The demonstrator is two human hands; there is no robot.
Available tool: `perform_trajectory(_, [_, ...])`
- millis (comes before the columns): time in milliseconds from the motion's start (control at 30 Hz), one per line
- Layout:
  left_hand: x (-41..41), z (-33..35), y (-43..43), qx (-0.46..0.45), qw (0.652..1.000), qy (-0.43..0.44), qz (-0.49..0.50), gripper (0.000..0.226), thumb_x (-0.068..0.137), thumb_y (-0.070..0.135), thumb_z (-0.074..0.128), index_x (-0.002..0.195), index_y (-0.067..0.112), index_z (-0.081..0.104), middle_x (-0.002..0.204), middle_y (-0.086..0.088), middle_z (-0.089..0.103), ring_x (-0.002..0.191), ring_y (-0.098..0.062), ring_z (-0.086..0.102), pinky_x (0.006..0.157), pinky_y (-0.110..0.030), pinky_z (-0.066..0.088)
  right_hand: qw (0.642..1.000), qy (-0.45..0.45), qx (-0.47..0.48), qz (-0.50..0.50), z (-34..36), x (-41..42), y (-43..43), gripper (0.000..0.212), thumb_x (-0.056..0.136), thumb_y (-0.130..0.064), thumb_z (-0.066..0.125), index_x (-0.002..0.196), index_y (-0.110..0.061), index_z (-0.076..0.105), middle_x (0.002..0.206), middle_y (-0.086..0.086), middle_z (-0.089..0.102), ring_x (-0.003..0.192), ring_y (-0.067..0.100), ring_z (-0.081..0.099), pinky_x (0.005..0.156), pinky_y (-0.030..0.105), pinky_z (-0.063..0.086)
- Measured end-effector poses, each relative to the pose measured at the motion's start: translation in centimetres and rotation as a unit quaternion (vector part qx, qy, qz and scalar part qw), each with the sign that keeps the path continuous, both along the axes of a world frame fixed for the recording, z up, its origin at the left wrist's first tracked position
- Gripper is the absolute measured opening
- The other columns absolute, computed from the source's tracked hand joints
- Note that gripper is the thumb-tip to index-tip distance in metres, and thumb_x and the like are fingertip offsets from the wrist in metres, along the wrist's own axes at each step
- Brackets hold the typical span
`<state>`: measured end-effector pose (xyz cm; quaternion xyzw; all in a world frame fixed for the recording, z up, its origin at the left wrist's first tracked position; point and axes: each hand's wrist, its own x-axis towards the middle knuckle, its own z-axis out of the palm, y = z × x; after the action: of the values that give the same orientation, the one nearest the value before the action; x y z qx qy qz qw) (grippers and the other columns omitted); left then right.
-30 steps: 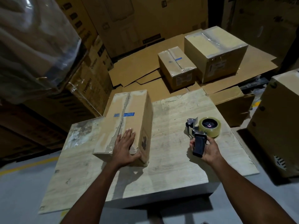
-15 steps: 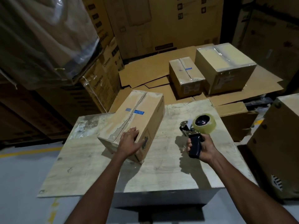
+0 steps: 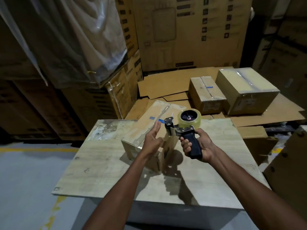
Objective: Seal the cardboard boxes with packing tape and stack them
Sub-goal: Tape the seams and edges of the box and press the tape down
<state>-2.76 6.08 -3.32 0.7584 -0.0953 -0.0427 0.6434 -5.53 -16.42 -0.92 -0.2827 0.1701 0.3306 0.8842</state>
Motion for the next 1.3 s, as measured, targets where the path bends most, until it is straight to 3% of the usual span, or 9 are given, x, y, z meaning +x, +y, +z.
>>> perform_trajectory(100, [-0.3,0.4,1.7,-0.041,0.999,0.000,0.016,0.090,0.086,-0.021,0.051,0.160,0.024,0.026,0.160,0.006,0.039,0.091,0.016,0.061,0.073,-0.035,0.047,1.000,-0.012,-0.021,0.011,1.1,0.4,3.0,0.050,0.091,-0.044,0.045,0.084,0.002,0.064,0.069,0.002,0.050,0.046,0.013,0.047,0.041,0.025,0.042])
perform_trajectory(200, [-1.0,0.6,3.6,-0.105,0.991,-0.006,0.079,0.073,0.088,-0.016,0.058,0.143,0.032,0.051,0.150,-0.005,0.054,0.114,-0.006,0.066,0.082,-0.027,0.055,0.999,-0.015,-0.041,0.010,1.9,1.1,5.1,0.050,0.092,-0.045,0.045,0.085,0.000,0.063,0.068,0.001,0.050,0.046,0.013,0.046,0.041,0.023,0.041])
perform_trajectory(333, [-1.9,0.0,6.6,-0.204,0.971,0.051,0.111,0.044,0.091,0.004,0.071,0.135,0.005,0.061,0.114,-0.012,0.076,0.110,-0.026,0.071,0.087,-0.028,0.058,0.996,-0.031,-0.081,0.022,3.3,1.9,6.6,0.048,0.090,-0.046,0.044,0.086,-0.002,0.061,0.068,0.001,0.050,0.046,0.013,0.045,0.041,0.024,0.039])
perform_trajectory(500, [-1.4,-1.0,9.7,-0.263,0.940,0.107,0.187,0.019,0.093,0.019,0.070,0.095,0.000,0.074,0.076,-0.018,0.071,0.081,-0.034,0.068,0.088,-0.046,0.057,0.981,-0.068,-0.167,0.065,5.1,2.8,8.2,0.050,0.089,-0.052,0.044,0.083,-0.005,0.060,0.068,0.000,0.045,0.048,0.012,0.041,0.042,0.024,0.035])
perform_trajectory(633, [-0.1,-0.1,11.5,-0.246,0.919,0.205,0.229,0.032,0.097,0.034,0.064,0.080,0.007,0.062,0.051,-0.002,0.049,0.052,-0.019,0.052,0.061,-0.033,0.046,0.969,-0.094,-0.212,0.080,6.6,3.1,8.8,0.054,0.089,-0.053,0.045,0.084,-0.003,0.064,0.070,0.003,0.047,0.050,0.014,0.042,0.044,0.026,0.038])
perform_trajectory(767, [1.4,2.6,12.3,-0.177,0.920,0.307,0.164,0.043,0.095,0.052,0.059,0.089,0.009,0.064,0.058,-0.002,0.055,0.051,-0.018,0.053,0.056,-0.028,0.043,0.956,-0.120,-0.250,0.092,8.1,3.1,9.7,0.054,0.088,-0.055,0.045,0.086,-0.004,0.063,0.071,0.004,0.047,0.051,0.015,0.042,0.045,0.026,0.038])
perform_trajectory(933, [3.0,5.8,12.0,-0.243,0.876,0.411,0.071,0.073,0.090,0.065,0.058,0.116,-0.003,0.062,0.104,-0.019,0.070,0.090,-0.032,0.067,0.069,-0.032,0.052,0.943,-0.141,-0.282,0.104,8.9,3.0,10.4,0.055,0.089,-0.056,0.043,0.090,-0.004,0.060,0.072,0.005,0.046,0.054,0.015,0.040,0.045,0.026,0.037])
perform_trajectory(1100, [3.3,6.6,11.5,-0.382,0.824,0.417,0.035,0.051,0.094,0.042,0.067,0.108,-0.006,0.057,0.095,-0.024,0.067,0.071,-0.027,0.064,0.051,-0.026,0.056,0.943,-0.147,-0.272,0.125,8.8,2.7,10.7,0.053,0.088,-0.055,0.045,0.090,-0.005,0.060,0.072,0.005,0.045,0.052,0.014,0.040,0.045,0.026,0.037])
perform_trajectory(1300, [2.9,6.5,11.6,-0.429,0.809,0.400,0.031,0.021,0.089,-0.001,0.060,0.108,-0.012,0.058,0.090,-0.032,0.066,0.082,-0.027,0.062,0.048,-0.027,0.057,0.949,-0.152,-0.241,0.133,8.0,2.6,10.2,0.053,0.088,-0.055,0.046,0.092,-0.004,0.060,0.073,0.005,0.044,0.051,0.014,0.041,0.044,0.027,0.037])
